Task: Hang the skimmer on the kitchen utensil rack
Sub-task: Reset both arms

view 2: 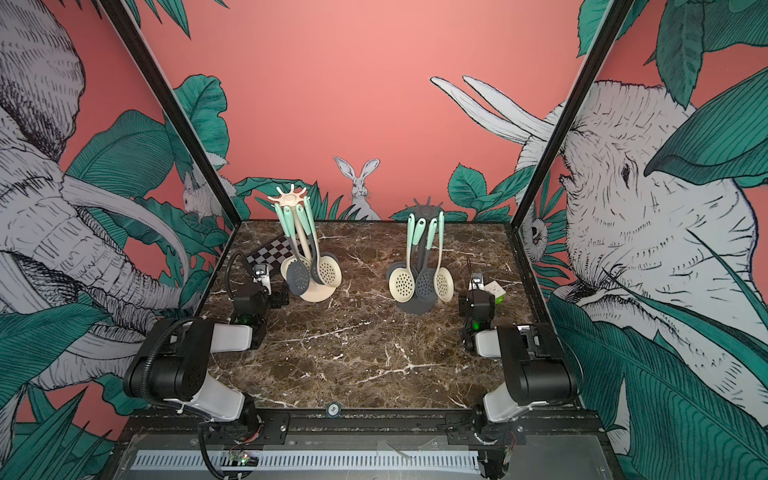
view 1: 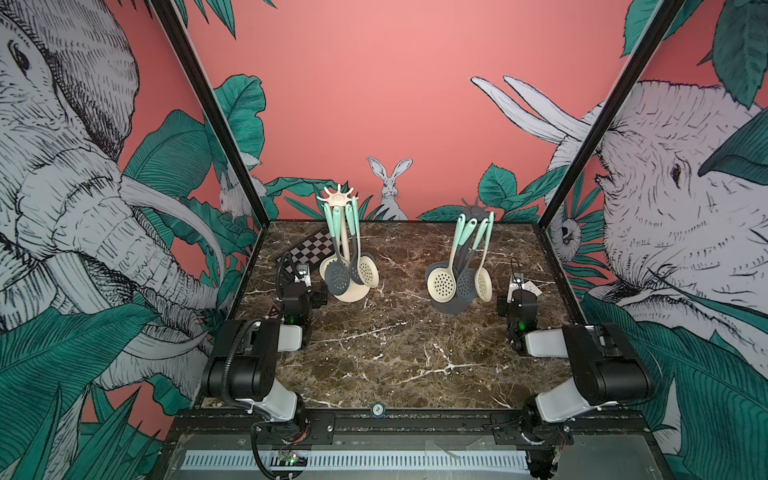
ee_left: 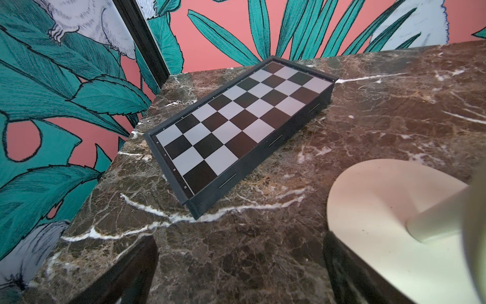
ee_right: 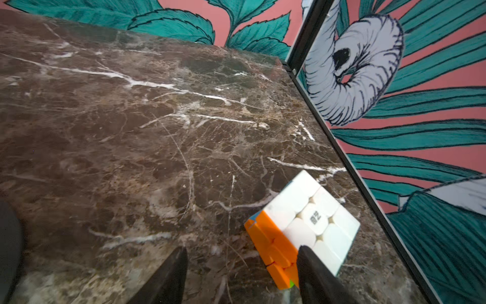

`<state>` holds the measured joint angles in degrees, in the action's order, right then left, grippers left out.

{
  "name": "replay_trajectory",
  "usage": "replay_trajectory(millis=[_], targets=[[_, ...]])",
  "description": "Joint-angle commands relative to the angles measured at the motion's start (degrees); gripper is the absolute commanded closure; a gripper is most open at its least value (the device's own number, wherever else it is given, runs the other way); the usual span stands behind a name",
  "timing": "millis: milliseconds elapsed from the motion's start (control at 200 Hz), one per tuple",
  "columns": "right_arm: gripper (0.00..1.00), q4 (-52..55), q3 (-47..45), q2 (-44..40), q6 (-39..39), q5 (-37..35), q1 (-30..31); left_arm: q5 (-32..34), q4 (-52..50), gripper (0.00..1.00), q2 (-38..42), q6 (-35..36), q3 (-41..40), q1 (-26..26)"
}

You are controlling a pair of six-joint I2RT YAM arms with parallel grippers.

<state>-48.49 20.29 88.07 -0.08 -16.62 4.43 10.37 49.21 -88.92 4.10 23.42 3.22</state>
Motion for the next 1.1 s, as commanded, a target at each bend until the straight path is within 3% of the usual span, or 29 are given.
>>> replay_trajectory(millis=[0,445,605,640,695,880,1095], targets=[[0.32,-2.0,1.6,-0.4,0.9,5.1,-1.6,0.4,1.4,0.01,0.3,0.5,-0.5,0.2],[0.26,-0.7,2.3,-0.4,1.3,8.2,-2.8,0.4,1.5,0.01,0.3,0.6,-0.5,0.2],[0.16,-0.5,2.3,-0.4,1.3,8.1,-3.0,0.4,1.5,0.01,0.3,0.6,-0.6,0.2],[0.03,-0.4,2.4,-0.4,1.2,8.2,-2.9,0.4,1.5,0.01,0.3,0.6,-0.5,0.2],[0.02,-0.3,2.3,-0.6,1.2,8.0,-2.9,0.4,1.5,0.01,0.4,0.5,-0.5,0.2],[0.02,-4.7,-0.4,-1.0,4.1,-2.4,-2.0,0.4,1.4,0.01,0.4,0.5,-0.5,0.2],[0.01,-0.4,2.5,-0.4,0.7,6.5,-2.1,0.4,1.4,0.01,0.4,0.4,-0.5,0.2]])
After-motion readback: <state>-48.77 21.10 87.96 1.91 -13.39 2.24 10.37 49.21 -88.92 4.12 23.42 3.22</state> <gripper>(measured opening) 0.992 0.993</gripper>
